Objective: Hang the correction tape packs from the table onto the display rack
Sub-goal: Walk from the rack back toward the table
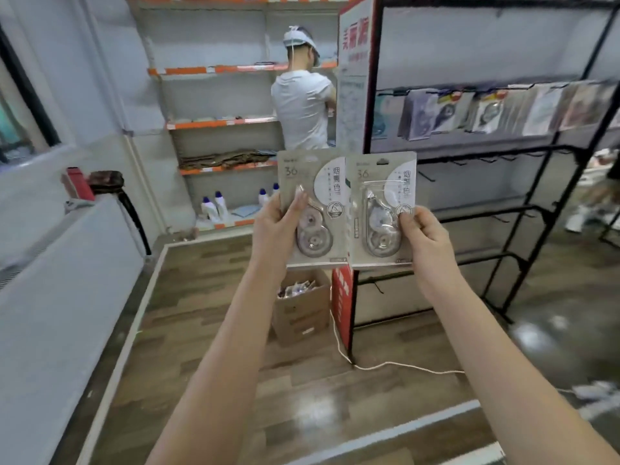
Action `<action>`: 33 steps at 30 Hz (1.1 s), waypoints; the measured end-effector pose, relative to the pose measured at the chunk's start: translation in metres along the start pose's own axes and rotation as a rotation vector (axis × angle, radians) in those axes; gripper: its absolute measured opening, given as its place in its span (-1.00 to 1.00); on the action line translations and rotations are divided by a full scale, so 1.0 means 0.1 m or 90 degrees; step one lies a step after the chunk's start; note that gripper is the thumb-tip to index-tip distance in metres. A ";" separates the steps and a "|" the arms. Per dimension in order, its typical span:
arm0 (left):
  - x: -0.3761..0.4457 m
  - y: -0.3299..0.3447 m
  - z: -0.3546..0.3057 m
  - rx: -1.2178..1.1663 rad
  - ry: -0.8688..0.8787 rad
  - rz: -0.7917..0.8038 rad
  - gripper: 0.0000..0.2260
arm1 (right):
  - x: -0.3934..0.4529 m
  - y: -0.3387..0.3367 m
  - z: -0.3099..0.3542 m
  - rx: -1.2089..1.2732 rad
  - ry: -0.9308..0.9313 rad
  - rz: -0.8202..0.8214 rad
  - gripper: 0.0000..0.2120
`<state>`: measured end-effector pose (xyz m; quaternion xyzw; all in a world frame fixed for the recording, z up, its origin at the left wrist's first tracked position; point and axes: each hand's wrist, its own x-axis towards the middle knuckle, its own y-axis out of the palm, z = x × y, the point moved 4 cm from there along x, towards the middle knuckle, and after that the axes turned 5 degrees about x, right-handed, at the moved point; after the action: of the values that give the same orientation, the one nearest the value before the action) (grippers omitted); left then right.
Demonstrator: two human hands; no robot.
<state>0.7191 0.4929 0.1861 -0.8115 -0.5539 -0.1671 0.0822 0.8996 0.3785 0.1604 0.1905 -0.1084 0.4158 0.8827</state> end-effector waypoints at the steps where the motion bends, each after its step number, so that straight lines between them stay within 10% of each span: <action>1: 0.07 0.20 0.06 -0.011 -0.002 0.019 -0.91 | 0.07 -0.17 -0.02 -0.003 -0.001 -0.021 -0.83; 33: 2.13 5.88 1.40 -0.138 -0.062 0.412 -0.90 | 2.89 -4.62 -0.12 -0.143 -0.044 -0.457 -0.85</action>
<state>1.3597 0.5038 0.1632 -0.9561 -0.2502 -0.1516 0.0177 1.4408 0.3149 0.1366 0.1322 -0.1099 0.0589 0.9833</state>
